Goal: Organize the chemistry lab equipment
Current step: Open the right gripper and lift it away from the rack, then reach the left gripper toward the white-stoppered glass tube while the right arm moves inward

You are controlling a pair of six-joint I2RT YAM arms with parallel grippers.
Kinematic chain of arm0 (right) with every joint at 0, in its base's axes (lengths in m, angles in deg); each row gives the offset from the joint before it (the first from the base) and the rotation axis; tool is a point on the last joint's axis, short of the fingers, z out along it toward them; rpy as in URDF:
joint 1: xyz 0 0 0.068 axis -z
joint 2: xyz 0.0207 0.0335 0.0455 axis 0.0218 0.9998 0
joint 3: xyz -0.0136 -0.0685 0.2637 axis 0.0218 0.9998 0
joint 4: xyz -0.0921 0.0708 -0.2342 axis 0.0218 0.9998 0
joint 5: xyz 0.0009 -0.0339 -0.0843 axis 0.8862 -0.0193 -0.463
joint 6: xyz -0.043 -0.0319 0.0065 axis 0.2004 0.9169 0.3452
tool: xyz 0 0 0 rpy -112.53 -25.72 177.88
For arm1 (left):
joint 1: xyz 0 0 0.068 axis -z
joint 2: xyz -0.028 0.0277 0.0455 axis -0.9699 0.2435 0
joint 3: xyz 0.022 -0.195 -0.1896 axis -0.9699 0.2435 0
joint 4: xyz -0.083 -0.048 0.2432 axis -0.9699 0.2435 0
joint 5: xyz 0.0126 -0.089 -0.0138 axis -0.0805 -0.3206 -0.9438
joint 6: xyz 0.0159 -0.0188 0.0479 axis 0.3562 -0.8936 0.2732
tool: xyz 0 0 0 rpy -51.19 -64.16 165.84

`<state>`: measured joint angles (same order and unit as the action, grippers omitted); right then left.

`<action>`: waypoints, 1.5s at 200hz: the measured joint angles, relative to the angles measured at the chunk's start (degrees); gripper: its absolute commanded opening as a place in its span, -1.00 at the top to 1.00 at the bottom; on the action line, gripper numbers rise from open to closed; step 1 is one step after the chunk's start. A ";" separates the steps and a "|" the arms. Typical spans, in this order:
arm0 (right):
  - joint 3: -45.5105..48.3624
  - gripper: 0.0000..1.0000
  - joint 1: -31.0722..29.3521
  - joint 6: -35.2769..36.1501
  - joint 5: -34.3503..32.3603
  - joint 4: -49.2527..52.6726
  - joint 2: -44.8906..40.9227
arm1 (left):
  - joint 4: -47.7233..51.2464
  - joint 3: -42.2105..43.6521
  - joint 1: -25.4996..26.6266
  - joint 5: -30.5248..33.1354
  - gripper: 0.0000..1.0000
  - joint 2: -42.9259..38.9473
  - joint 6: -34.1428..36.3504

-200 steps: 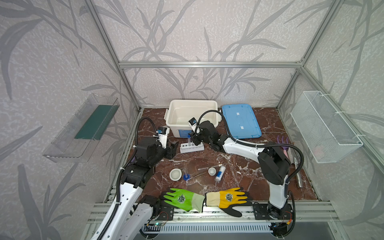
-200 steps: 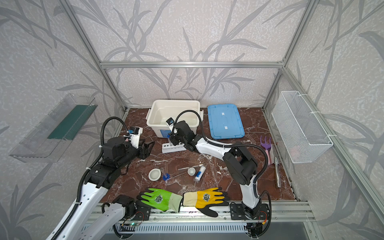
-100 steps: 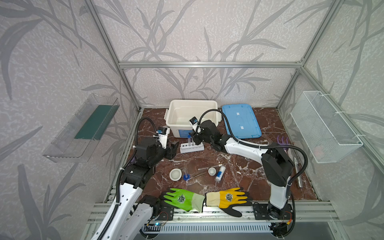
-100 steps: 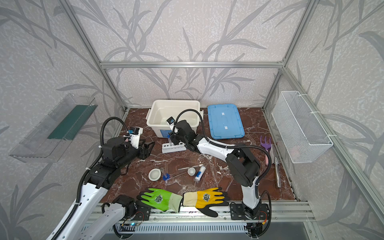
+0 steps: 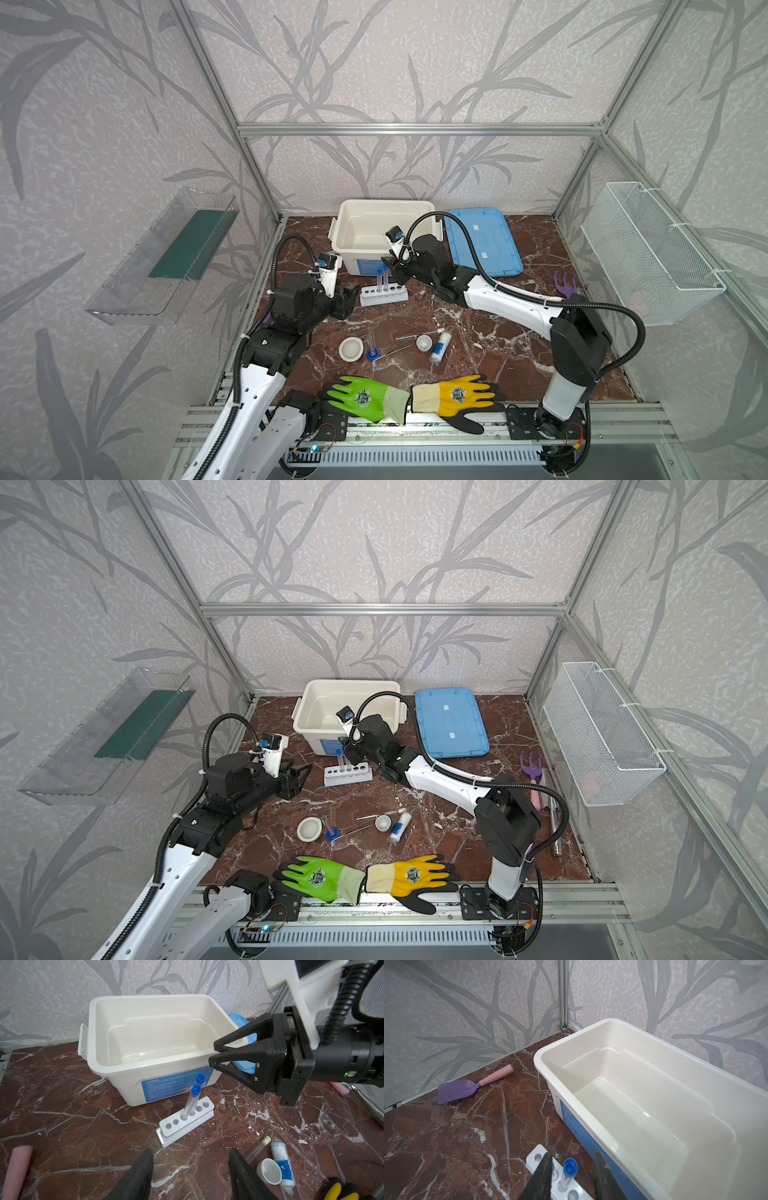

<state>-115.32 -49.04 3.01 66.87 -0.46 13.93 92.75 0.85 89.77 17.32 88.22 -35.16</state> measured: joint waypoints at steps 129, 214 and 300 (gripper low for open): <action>17.66 0.30 4.46 -2.54 -1.44 1.42 -18.86 | 3.21 -1.27 16.17 7.21 -0.13 11.06 6.08; 27.28 0.28 11.23 -6.64 -1.42 7.43 -33.07 | 4.44 -5.57 26.36 13.14 -0.09 25.62 11.47; 32.06 0.27 16.13 -9.60 0.63 9.62 -38.53 | 6.34 -7.74 27.34 13.57 -0.07 36.39 15.96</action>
<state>-83.26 -32.91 -6.58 67.51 9.16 -24.60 99.09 -6.89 117.12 30.89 124.61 -19.21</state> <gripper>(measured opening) 0.365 0.534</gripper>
